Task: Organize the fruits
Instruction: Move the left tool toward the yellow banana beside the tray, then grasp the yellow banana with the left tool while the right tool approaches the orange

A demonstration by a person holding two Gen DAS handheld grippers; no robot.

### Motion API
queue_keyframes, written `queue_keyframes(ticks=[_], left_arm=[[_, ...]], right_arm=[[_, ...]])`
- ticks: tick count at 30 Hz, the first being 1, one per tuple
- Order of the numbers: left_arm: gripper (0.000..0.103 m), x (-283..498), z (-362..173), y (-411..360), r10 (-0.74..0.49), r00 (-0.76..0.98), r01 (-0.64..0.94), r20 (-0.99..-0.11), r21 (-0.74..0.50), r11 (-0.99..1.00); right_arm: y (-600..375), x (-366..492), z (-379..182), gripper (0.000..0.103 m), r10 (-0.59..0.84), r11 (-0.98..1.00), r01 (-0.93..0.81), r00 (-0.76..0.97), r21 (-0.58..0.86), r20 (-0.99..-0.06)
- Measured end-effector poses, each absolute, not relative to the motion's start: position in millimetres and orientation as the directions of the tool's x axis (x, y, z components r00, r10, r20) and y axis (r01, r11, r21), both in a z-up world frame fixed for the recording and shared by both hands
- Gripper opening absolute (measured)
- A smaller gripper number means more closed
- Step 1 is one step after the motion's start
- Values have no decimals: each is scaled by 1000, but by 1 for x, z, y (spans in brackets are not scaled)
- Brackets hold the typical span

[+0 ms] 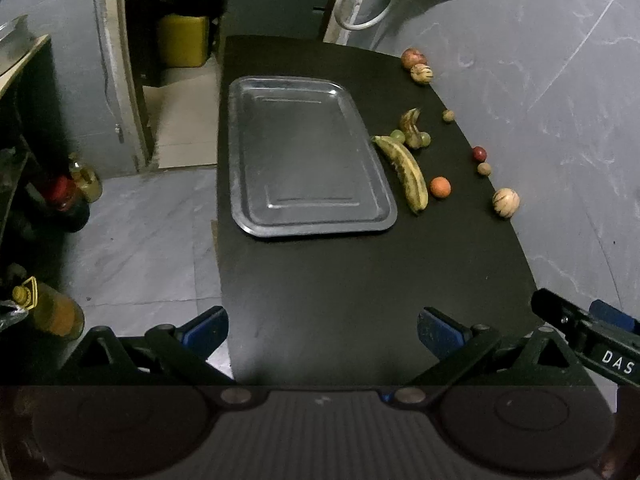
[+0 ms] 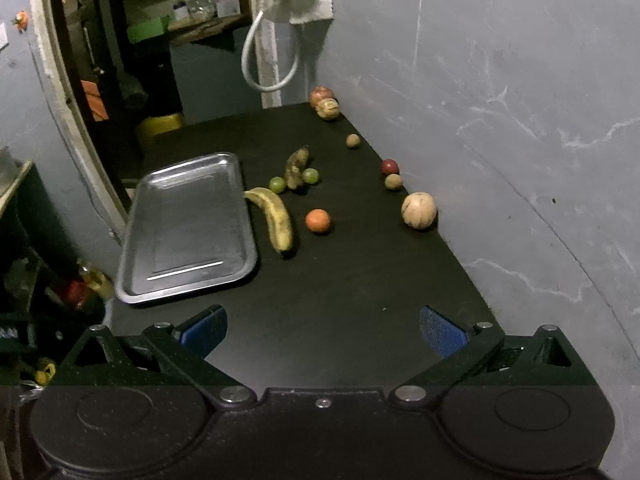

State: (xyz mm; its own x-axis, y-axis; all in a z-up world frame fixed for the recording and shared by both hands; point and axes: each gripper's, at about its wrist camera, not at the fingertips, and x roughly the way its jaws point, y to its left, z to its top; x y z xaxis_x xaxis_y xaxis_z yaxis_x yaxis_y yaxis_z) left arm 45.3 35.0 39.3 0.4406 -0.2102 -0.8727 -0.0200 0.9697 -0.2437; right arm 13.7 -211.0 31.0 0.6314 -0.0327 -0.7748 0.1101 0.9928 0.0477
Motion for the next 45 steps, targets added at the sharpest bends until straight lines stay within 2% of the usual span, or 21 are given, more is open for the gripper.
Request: queue_keyframes(ticks=[14, 22, 31, 37, 45], left_arm=[[103, 160, 19, -9, -205, 391, -20, -897, -231, 973], [102, 205, 5, -31, -208, 368, -12, -906, -229, 973], [102, 243, -17, -67, -225, 323, 72, -919, -213, 974], [101, 262, -26, -91, -274, 306, 122, -912, -248, 961], [87, 281, -44, -104, -323, 273, 121, -906, -301, 946]], right_arm=[[-259, 130, -21, 102, 4, 982, 156, 563, 110, -826], [-294, 120, -54, 102, 83, 943, 200, 632, 266, -770], [-293, 113, -79, 99, 89, 943, 181, 670, 278, -737], [-288, 121, -82, 89, 86, 973, 91, 711, 213, -698], [-285, 145, -91, 74, 136, 990, -74, 718, 119, -682]])
